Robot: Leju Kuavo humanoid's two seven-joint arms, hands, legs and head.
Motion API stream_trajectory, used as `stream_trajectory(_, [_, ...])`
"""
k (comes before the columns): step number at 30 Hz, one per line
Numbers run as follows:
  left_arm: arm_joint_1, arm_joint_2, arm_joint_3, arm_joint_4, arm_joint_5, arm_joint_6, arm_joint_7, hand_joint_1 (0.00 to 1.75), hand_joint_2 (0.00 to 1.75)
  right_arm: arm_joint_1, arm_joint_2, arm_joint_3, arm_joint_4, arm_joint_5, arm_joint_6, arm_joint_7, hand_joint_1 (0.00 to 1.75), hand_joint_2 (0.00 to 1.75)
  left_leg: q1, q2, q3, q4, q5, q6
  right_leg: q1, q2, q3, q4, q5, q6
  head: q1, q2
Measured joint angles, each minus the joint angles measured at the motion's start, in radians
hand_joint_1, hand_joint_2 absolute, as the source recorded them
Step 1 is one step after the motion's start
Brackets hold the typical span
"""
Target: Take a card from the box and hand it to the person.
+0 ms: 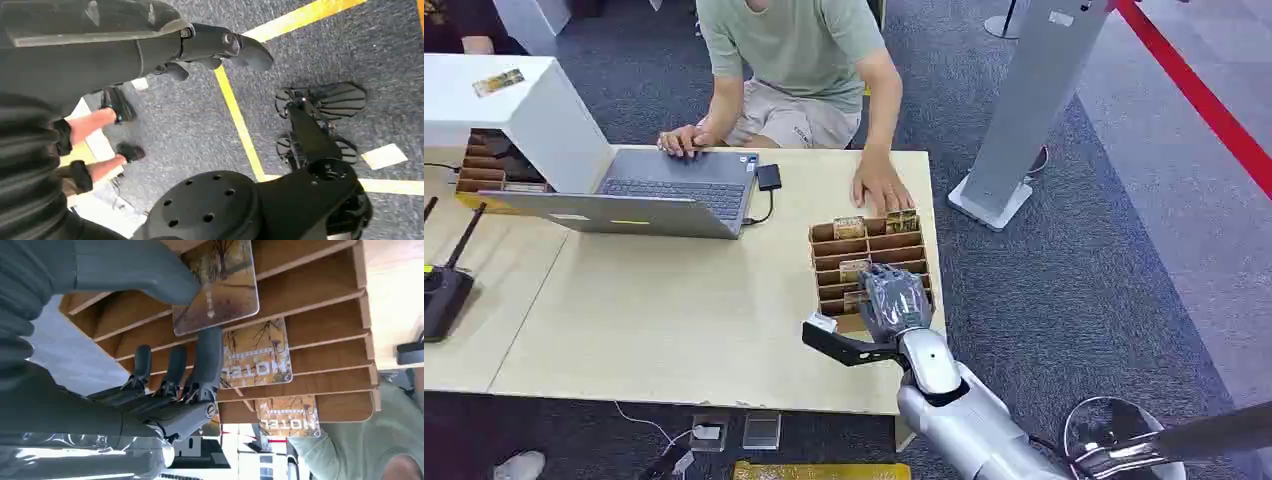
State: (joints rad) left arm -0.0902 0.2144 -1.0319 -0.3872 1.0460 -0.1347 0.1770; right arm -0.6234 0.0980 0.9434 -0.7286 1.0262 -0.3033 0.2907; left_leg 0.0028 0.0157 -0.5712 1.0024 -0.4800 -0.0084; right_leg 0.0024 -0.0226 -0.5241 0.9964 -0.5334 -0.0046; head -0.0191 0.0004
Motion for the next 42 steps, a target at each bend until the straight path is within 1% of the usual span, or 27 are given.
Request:
stream_trajectory(1, [0.000,0.000,0.000,0.001,-0.003,0.000,0.000,0.00,1.75,-0.002,-0.002,0.000,0.002,0.000,-0.003,0.000,1.08,1.75,0.000,0.000,0.000,0.000,0.000,0.000,0.000,0.000,0.000,0.000,0.000,0.000,0.000,0.000])
stream_trajectory(2, [-0.001,0.000,-0.001,0.003,-0.004,-0.002,0.000,0.00,1.75,-0.003,-0.003,-0.001,0.003,0.002,-0.006,0.000,1.13,1.75,0.000,0.000,0.000,0.000,0.000,0.000,0.000,0.000,0.000,0.000,0.000,0.000,0.000,0.000])
stream_trajectory(4, [-0.001,0.000,-0.003,0.004,-0.006,-0.002,-0.002,0.00,1.75,-0.004,-0.005,-0.002,0.006,0.004,-0.013,0.000,1.13,1.75,0.000,0.000,0.000,0.000,0.000,0.000,0.000,0.000,0.000,0.000,0.000,0.000,0.000,0.000])
stream_trajectory(5, [-0.001,0.000,-0.004,0.005,-0.006,-0.003,-0.002,0.00,1.75,-0.005,-0.005,-0.002,0.007,0.005,-0.015,-0.001,1.20,1.75,0.000,0.000,0.000,0.000,0.000,0.000,0.000,0.000,0.000,0.000,0.000,0.000,0.000,0.000])
stream_trajectory(7, [-0.003,0.000,-0.006,0.008,-0.007,-0.003,-0.002,0.00,1.75,-0.006,-0.008,-0.003,0.011,0.006,-0.016,-0.004,1.26,1.75,0.000,0.000,0.000,0.000,0.000,0.000,0.000,0.000,0.000,0.000,0.000,0.000,0.000,0.000])
stream_trajectory(8, [-0.003,0.000,-0.007,0.010,-0.007,-0.003,-0.003,0.00,1.75,-0.006,-0.008,-0.004,0.014,0.007,-0.017,-0.004,1.34,1.75,0.000,0.000,0.000,0.000,0.000,0.000,0.000,0.000,0.000,0.000,0.000,0.000,0.000,0.000])
stream_trajectory(11, [-0.003,0.000,-0.007,0.013,-0.008,-0.003,-0.003,0.00,1.75,-0.006,-0.008,-0.005,0.018,0.010,-0.019,-0.007,1.33,1.75,0.000,0.000,0.000,0.000,0.000,0.000,0.000,0.000,0.000,0.000,0.000,0.000,0.000,0.000])
stream_trajectory(14, [-0.004,0.000,-0.008,0.015,-0.009,-0.004,-0.003,0.00,1.75,-0.007,-0.008,-0.012,0.023,0.011,-0.026,-0.009,1.36,1.75,0.000,0.000,0.000,0.000,0.000,0.000,0.000,0.000,0.000,0.000,0.000,0.000,0.000,0.000])
stream_trajectory(16, [-0.004,0.000,-0.008,0.016,-0.011,-0.004,-0.003,0.00,1.75,-0.007,-0.008,-0.016,0.026,0.011,-0.026,-0.009,1.34,1.75,0.000,0.000,0.000,0.000,0.000,0.000,0.000,0.000,0.000,0.000,0.000,0.000,0.000,0.000])
stream_trajectory(17, [-0.004,0.000,-0.008,0.016,-0.013,-0.005,-0.003,0.00,1.75,-0.007,-0.008,-0.019,0.028,0.012,-0.026,-0.009,1.38,1.75,0.000,0.000,0.000,0.000,0.000,0.000,0.000,0.000,0.000,0.000,0.000,0.000,0.000,0.000])
stream_trajectory(26, [-0.004,0.000,-0.008,0.021,-0.016,-0.009,-0.005,0.00,1.75,-0.006,-0.013,-0.026,0.038,0.021,-0.026,-0.012,1.40,1.75,0.000,0.000,0.000,0.000,0.000,0.000,0.000,0.000,0.000,0.000,0.000,0.000,0.000,0.000])
stream_trajectory(30, [-0.004,0.000,-0.008,0.021,-0.019,-0.009,-0.007,0.00,1.75,-0.006,-0.013,-0.029,0.037,0.028,-0.030,-0.019,1.40,1.75,0.000,0.000,0.000,0.000,0.000,0.000,0.000,0.000,0.000,0.000,0.000,0.000,0.000,0.000])
stream_trajectory(32, [-0.004,0.000,-0.008,0.021,-0.019,-0.009,-0.010,0.00,1.75,-0.006,-0.013,-0.037,0.035,0.031,-0.032,-0.021,1.36,1.75,0.000,0.000,0.000,0.000,0.000,0.000,0.000,0.000,0.000,0.000,0.000,0.000,0.000,0.000])
stream_trajectory(42, [-0.004,-0.002,-0.008,0.024,-0.009,-0.005,-0.015,0.00,1.75,-0.017,-0.019,-0.073,-0.032,0.035,-0.016,-0.032,1.40,1.75,0.000,0.000,0.000,0.000,0.000,0.000,0.000,0.000,0.000,0.000,0.000,0.000,0.000,0.000])
